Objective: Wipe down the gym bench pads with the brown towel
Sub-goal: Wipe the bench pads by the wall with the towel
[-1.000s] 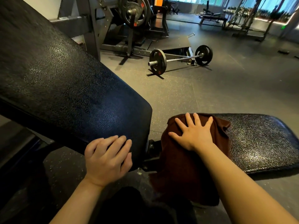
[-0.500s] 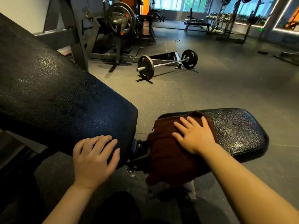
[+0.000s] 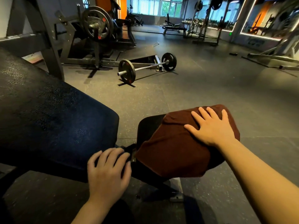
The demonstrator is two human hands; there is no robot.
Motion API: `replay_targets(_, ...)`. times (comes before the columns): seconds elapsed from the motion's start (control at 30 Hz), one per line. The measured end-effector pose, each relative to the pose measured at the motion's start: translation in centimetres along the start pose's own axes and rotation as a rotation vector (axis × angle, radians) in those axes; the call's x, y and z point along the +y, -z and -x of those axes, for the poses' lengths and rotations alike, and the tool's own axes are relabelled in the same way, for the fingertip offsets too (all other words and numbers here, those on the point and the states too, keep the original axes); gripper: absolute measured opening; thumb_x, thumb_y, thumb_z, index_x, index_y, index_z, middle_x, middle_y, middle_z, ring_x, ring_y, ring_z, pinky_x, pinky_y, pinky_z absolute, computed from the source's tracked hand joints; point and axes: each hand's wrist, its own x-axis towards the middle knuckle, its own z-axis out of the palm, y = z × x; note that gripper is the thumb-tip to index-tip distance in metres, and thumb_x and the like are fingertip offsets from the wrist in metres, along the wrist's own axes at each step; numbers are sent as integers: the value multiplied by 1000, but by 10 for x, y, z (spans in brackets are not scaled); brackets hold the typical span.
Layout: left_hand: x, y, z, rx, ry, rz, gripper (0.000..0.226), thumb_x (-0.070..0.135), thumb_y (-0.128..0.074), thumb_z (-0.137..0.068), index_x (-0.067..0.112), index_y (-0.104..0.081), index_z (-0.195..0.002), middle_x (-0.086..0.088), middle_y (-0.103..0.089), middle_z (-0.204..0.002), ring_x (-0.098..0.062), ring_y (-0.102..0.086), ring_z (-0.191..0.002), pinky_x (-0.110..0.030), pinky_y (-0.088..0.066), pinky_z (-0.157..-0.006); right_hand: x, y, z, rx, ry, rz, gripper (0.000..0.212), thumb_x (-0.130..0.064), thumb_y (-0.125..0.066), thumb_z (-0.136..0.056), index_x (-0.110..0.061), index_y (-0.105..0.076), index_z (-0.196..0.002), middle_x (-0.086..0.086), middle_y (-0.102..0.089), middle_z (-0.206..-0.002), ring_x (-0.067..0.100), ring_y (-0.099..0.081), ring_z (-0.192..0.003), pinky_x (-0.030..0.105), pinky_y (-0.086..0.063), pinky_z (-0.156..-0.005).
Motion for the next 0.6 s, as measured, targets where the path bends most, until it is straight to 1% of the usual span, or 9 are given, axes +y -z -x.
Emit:
replay_targets(0.07, 27, -11, -24, -88, 66, 222, 40, 40, -47, -90, 19, -71, -113, 0, -65, -120, -22, -61, -112, -40, -39, -96, -1, -1, -1, -1, -1, 5, 78, -77, -4, -90, -37, -5, -157, -4, 1, -166, 21, 5, -152, 60, 5, -118)
replay_targets(0.1, 41, -17, -40, -162, 105, 318, 47, 46, -42, -92, 21, -67, -123, -1, -61, -130, -22, -57, -120, -39, -38, -98, -1, -1, -2, -3, -2, 6, 78, -77, -4, -89, -37, -5, -157, -4, 2, -166, 21, 6, -152, 60, 5, -118)
replay_targets(0.13, 56, -24, -57, -257, 137, 394, 56, 53, -36, -92, 25, -59, -134, 0, -52, -143, -21, -48, -130, -39, -35, -103, -1, -1, -5, -5, -2, 7, 78, -77, -5, -89, -38, -5, -157, -4, 2, -166, 21, 6, -152, 61, 6, -118)
replay_targets(0.17, 72, -35, -73, -371, 159, 457, 62, 59, -30, -93, 30, -49, -144, 3, -39, -154, -18, -36, -141, -39, -29, -111, 0, -1, -7, -6, -2, 9, 78, -77, -5, -89, -38, -5, -157, -4, 3, -166, 21, 6, -152, 62, 6, -117)
replay_targets(0.2, 86, -47, -87, -485, 169, 489, 63, 62, -27, -95, 34, -37, -150, 5, -26, -161, -15, -22, -147, -39, -19, -117, 0, -1, -10, -6, -2, 8, 77, -76, -6, -90, -38, -5, -157, -4, 3, -166, 21, 7, -152, 62, 7, -117)
replay_targets(0.27, 109, -70, -105, -641, 160, 425, 59, 61, -22, -100, 39, -19, -155, 9, -8, -166, -12, -3, -152, -40, -3, -123, 0, -3, -15, -14, 4, 4, 72, -73, -7, -93, -38, -5, -157, -4, 3, -166, 21, 7, -152, 63, 8, -116)
replay_targets(0.3, 115, -77, -110, -672, 161, 377, 59, 60, -18, -101, 40, -14, -156, 10, -3, -166, -11, 2, -152, -41, 2, -123, 0, -4, -18, -15, 6, -2, 70, -70, -7, -95, -38, -5, -157, -4, 3, -166, 21, 7, -152, 63, 8, -116)
replay_targets(0.37, 115, -86, -116, -687, 158, 334, 57, 58, -19, -103, 41, -9, -156, 12, 1, -166, -9, 6, -152, -41, 5, -123, 0, -5, -26, -8, 6, -18, 67, -66, -8, -97, -37, -5, -157, -4, 2, -166, 22, 7, -152, 63, 8, -116)
replay_targets(0.6, 101, -101, -132, -708, 139, 338, 58, 62, -19, -101, 46, -7, -155, 16, 3, -165, -5, 9, -151, -39, 6, -123, -7, -7, -44, 31, -5, -23, 63, -62, -9, -99, -35, -11, -157, -3, -8, -166, 25, 0, -152, 66, 5, -115)
